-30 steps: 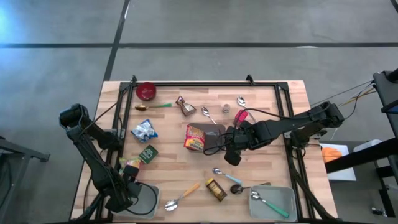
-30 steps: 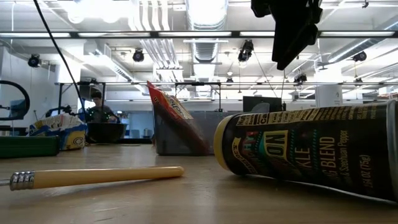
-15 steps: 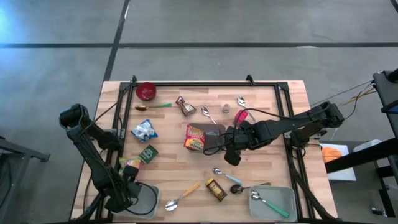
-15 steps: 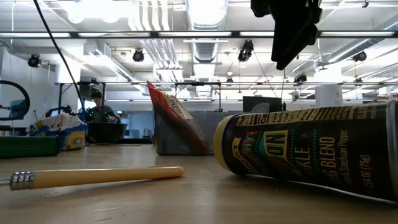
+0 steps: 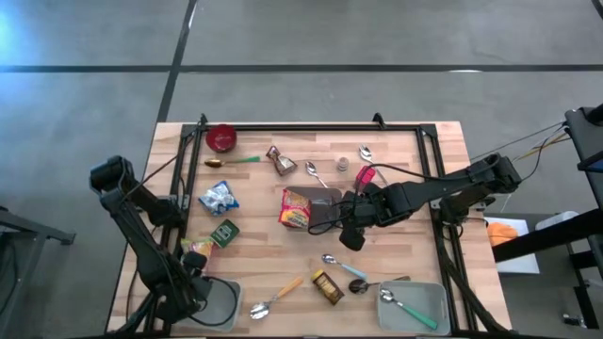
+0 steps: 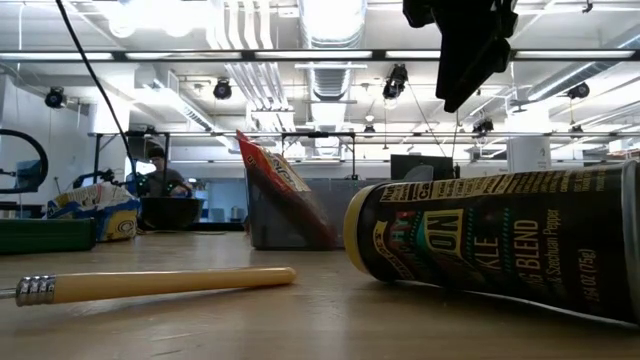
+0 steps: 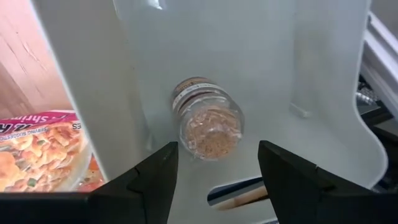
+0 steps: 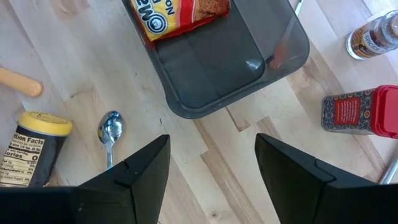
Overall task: Pick & Place Food Item
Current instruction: Put the left brown spice bottle into the left grey bin, then put the black spoon into the right grey bin
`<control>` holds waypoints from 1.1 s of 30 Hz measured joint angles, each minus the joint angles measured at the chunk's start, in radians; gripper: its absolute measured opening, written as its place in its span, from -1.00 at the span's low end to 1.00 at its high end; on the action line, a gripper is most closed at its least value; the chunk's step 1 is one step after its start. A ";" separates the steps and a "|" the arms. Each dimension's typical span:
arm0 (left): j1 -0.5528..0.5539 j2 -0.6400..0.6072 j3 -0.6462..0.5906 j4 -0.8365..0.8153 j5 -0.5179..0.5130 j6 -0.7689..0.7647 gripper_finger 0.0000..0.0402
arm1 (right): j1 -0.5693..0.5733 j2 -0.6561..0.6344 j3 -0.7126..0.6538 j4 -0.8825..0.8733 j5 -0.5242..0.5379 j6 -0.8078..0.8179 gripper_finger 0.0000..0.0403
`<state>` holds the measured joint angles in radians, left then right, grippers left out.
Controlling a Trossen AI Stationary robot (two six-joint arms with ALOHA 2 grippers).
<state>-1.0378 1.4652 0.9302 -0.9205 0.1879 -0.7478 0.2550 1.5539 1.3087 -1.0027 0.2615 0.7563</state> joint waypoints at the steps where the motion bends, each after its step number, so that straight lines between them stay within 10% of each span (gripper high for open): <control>1: 0.000 -0.005 0.000 0.001 0.000 -0.002 0.13 | 0.000 0.000 0.000 0.000 0.000 0.000 0.16; 33: 0.225 -0.306 0.001 0.085 -0.109 -0.070 0.13 | 0.000 0.000 0.000 0.023 0.000 0.000 0.16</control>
<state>-0.8124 1.1592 0.9310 -0.8354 0.0792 -0.8174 0.2550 1.5539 1.3087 -0.9802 0.2615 0.7563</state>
